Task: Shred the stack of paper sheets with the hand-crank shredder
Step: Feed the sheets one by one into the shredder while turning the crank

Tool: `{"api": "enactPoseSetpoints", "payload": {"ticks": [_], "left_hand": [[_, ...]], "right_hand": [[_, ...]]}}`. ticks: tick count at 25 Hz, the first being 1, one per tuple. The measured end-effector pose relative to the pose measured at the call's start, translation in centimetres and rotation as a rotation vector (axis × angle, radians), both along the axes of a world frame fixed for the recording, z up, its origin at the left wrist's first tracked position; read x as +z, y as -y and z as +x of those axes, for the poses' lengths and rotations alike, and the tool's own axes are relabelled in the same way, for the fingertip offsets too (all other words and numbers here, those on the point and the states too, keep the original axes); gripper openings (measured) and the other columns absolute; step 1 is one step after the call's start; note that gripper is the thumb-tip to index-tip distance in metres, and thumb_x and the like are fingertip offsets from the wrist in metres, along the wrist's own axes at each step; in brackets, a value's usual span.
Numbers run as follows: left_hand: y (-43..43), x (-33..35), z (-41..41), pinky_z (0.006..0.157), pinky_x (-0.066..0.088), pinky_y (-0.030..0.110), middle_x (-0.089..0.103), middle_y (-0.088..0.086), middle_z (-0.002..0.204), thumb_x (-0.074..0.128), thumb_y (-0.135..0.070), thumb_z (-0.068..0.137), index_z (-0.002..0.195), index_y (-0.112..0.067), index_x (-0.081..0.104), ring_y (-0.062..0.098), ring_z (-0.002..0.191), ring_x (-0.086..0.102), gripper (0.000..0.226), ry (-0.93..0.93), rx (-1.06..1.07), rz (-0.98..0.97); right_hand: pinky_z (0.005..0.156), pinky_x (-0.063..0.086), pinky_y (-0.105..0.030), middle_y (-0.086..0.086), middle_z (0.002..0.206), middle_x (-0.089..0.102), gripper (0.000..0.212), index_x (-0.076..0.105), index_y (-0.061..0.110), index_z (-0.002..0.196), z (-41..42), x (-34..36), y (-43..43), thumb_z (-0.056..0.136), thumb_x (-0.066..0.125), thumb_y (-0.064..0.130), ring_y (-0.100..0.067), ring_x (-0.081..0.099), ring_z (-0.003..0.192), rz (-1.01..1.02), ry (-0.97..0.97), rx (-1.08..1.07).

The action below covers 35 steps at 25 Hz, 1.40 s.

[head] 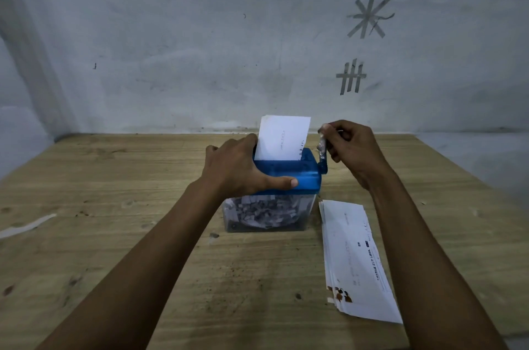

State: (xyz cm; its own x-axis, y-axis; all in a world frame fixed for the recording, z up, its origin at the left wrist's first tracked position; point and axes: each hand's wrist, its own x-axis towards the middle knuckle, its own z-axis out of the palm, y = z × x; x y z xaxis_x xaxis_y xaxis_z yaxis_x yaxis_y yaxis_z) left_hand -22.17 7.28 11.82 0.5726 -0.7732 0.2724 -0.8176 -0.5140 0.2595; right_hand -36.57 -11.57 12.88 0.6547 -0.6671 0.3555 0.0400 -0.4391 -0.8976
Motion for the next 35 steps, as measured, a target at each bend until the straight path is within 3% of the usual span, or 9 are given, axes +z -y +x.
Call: {"api": "enactPoseSetpoints", "payload": {"ticks": [4,6,9,12,18,23,26,31,35], "left_hand": [[0.1,0.0,-0.1,0.096,0.041,0.049,0.055,-0.011,0.103,0.039,-0.106,0.043,0.11,-0.03,0.044,0.018,0.094,0.054,0.102,-0.007,0.009,0.014],[0.0,-0.1,0.0,0.096,0.042,0.049,0.058,-0.009,0.105,0.038,-0.107,0.044,0.108,-0.031,0.043,0.018,0.094,0.053,0.1,-0.001,0.006,0.007],[0.1,-0.5,0.0,0.098,0.041,0.048,0.063,-0.005,0.116,0.037,-0.107,0.045,0.119,-0.028,0.05,0.021,0.102,0.056,0.109,-0.007,0.015,-0.012],[0.3,-0.5,-0.4,0.098,0.041,0.047,0.066,-0.005,0.121,0.031,-0.109,0.042,0.129,-0.029,0.053,0.023,0.109,0.058,0.12,-0.006,0.034,-0.025],[0.4,-0.2,-0.9,0.097,0.04,0.047,0.066,-0.004,0.114,0.035,-0.107,0.044,0.12,-0.027,0.058,0.023,0.105,0.059,0.113,0.016,0.087,-0.015],[0.2,0.0,-1.0,0.1,0.037,0.047,0.065,-0.006,0.126,0.035,-0.106,0.043,0.134,-0.03,0.053,0.022,0.112,0.059,0.12,-0.016,0.055,-0.016],[0.0,0.0,-1.2,0.099,0.034,0.046,0.064,-0.007,0.128,0.041,-0.103,0.048,0.136,-0.032,0.051,0.021,0.115,0.057,0.114,-0.025,0.006,-0.016],[0.2,0.0,-0.4,0.098,0.037,0.049,0.064,-0.009,0.121,0.031,-0.107,0.044,0.125,-0.035,0.052,0.019,0.108,0.057,0.111,-0.001,0.012,-0.004],[0.2,0.1,-0.7,0.099,0.037,0.05,0.061,-0.009,0.122,0.027,-0.106,0.044,0.122,-0.034,0.05,0.019,0.11,0.055,0.109,0.023,-0.002,0.026]], "right_hand": [[0.051,0.035,-0.028,-0.003,0.06,0.06,0.029,0.069,0.008,0.078,2.1,-1.8,1.5,0.1,0.061,0.025,-0.014,0.046,0.052,0.214,-0.008,0.047],[0.056,0.042,-0.031,-0.008,0.066,0.06,0.031,0.066,0.008,0.076,2.8,-2.8,1.7,0.101,0.06,0.026,-0.019,0.051,0.06,0.347,-0.021,0.07],[0.069,0.054,-0.041,-0.016,0.089,0.07,0.022,0.068,0.002,0.094,2.7,-5.8,1.5,0.1,0.054,0.018,-0.028,0.06,0.076,0.508,-0.198,0.008],[0.048,0.038,-0.028,-0.009,0.068,0.059,0.023,0.062,0.007,0.085,0.4,-9.0,-0.8,0.101,0.048,0.015,-0.015,0.049,0.053,0.688,-0.196,0.011],[0.054,0.038,-0.026,-0.005,0.065,0.052,0.032,0.063,0.006,0.084,-4.1,-8.7,-5.5,0.106,0.045,0.022,-0.013,0.046,0.059,0.29,-0.093,-0.099],[0.078,0.054,-0.016,0.006,0.094,0.072,0.011,0.067,0.016,0.106,-7.9,-4.8,-6.4,0.095,0.066,0.016,-0.002,0.068,0.088,-0.049,0.025,-0.006],[0.081,0.054,-0.017,0.004,0.093,0.074,0.007,0.069,0.012,0.101,-6.7,-2.8,-5.3,0.094,0.067,0.011,-0.006,0.07,0.09,-0.136,0.128,-0.041],[0.07,0.049,-0.015,0.01,0.073,0.073,0.023,0.071,0.011,0.083,-3.1,0.2,-2.4,0.1,0.061,0.023,0.0,0.064,0.069,-0.15,0.064,-0.045],[0.053,0.041,-0.023,-0.004,0.061,0.064,0.039,0.065,0.003,0.073,0.2,-0.2,-0.3,0.101,0.06,0.031,-0.011,0.051,0.052,0.101,0.022,-0.03]]}}
